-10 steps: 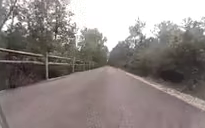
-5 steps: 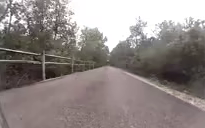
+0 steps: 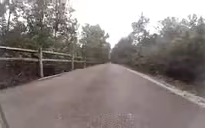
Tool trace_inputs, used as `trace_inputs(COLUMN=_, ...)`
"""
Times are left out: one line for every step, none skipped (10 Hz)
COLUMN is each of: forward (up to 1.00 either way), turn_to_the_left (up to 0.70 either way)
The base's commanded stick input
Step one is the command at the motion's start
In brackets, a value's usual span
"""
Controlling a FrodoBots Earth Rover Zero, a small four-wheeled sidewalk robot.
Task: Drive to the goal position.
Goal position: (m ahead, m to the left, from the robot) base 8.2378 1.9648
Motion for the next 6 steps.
trace_inputs(forward=0.70, turn_to_the_left=0.00)
trace_inputs(forward=0.70, turn_to_the_left=0.00)
trace_inputs(forward=0.70, turn_to_the_left=0.00)
trace_inputs(forward=0.70, turn_to_the_left=0.00)
trace_inputs(forward=0.70, turn_to_the_left=0.00)
trace_inputs(forward=0.70, turn_to_the_left=0.00)
